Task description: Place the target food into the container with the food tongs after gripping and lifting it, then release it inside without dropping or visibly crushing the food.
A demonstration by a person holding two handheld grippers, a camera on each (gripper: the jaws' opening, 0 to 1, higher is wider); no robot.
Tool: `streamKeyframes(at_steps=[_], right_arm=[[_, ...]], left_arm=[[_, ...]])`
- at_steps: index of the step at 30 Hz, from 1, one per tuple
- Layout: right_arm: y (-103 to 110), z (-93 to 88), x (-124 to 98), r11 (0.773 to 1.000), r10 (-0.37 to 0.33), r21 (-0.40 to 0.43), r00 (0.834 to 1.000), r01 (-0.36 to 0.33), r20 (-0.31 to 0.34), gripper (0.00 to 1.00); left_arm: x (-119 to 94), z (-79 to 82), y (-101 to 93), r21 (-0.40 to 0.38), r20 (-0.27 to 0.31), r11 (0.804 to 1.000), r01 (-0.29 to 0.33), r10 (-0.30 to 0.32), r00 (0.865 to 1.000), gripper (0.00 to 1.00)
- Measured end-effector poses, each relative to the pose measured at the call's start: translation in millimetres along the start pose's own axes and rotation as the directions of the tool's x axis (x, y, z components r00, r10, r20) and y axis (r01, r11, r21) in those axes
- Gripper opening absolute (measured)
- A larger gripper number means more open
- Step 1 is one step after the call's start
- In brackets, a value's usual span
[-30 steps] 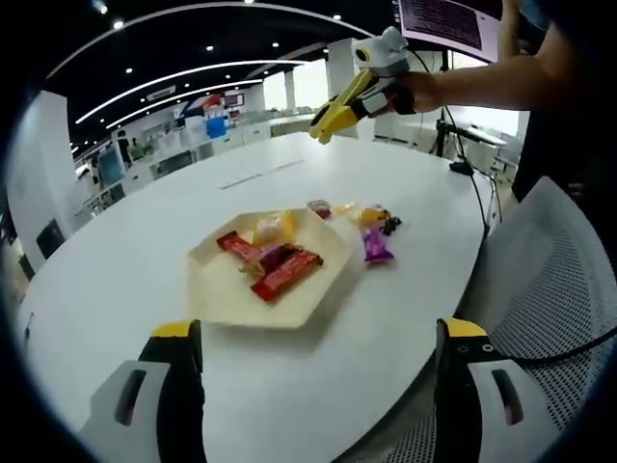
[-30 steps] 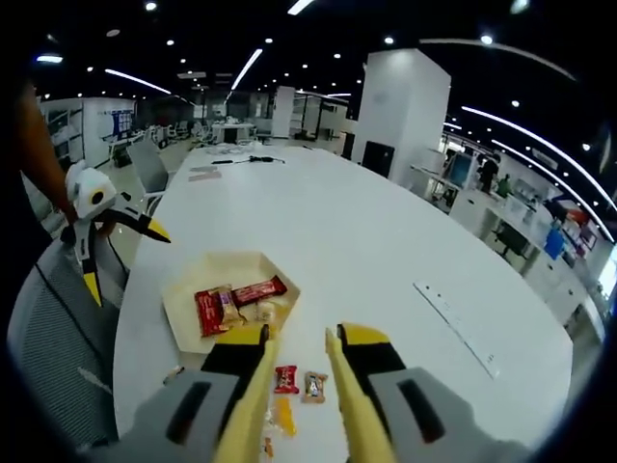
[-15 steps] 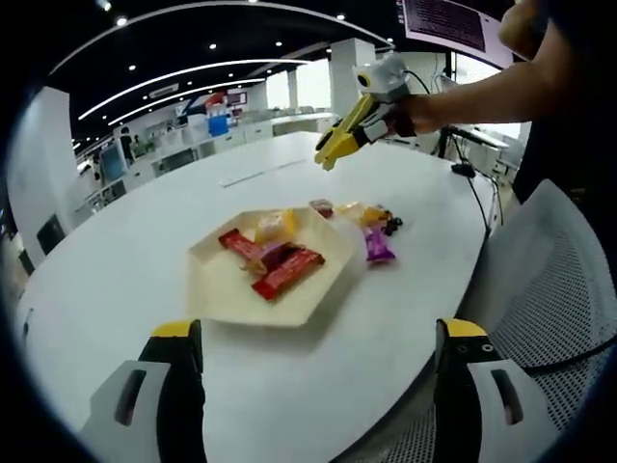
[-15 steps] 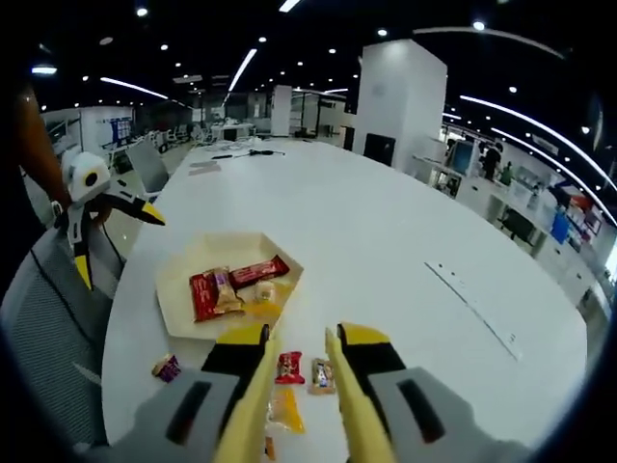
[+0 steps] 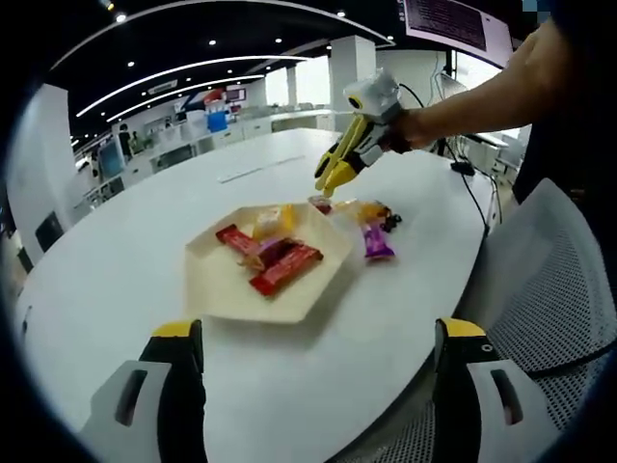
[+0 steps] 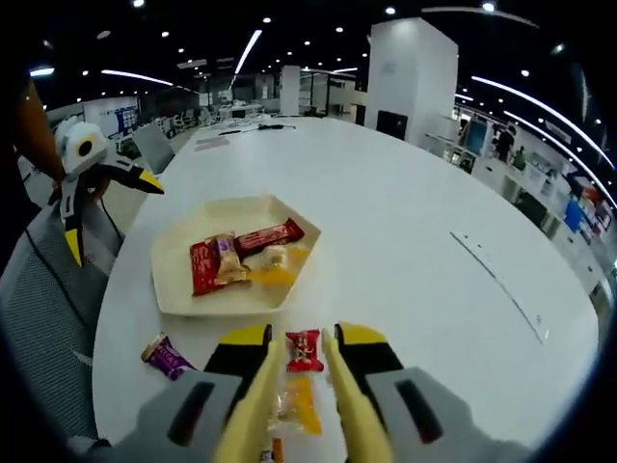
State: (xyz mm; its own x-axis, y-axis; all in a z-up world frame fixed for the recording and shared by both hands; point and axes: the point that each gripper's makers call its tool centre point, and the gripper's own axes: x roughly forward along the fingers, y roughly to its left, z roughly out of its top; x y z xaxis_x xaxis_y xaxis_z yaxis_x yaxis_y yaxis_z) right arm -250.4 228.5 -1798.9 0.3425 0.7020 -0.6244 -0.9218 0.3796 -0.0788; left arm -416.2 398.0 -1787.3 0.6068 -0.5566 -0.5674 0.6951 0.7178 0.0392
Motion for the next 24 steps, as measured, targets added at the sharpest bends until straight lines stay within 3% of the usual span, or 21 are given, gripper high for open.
streamKeyframes(at_steps=[15, 24], right_arm=[[1.2, -19.9, 23.7, 1.0, -0.017, 0.008, 0.996, 0.018, -0.088, 0.22], [1.8, -17.9, 23.4, 0.999, -0.024, 0.029, 0.994, 0.027, -0.102, 0.18]], left_arm=[[0.2, -1.3, 0.2, -0.006, -0.003, 1.0, 0.005, -0.005, 1.0, 0.96], [-0.8, 0.1, 1.6, -0.014, 0.004, 1.0, 0.0, 0.0, 1.0, 0.95]])
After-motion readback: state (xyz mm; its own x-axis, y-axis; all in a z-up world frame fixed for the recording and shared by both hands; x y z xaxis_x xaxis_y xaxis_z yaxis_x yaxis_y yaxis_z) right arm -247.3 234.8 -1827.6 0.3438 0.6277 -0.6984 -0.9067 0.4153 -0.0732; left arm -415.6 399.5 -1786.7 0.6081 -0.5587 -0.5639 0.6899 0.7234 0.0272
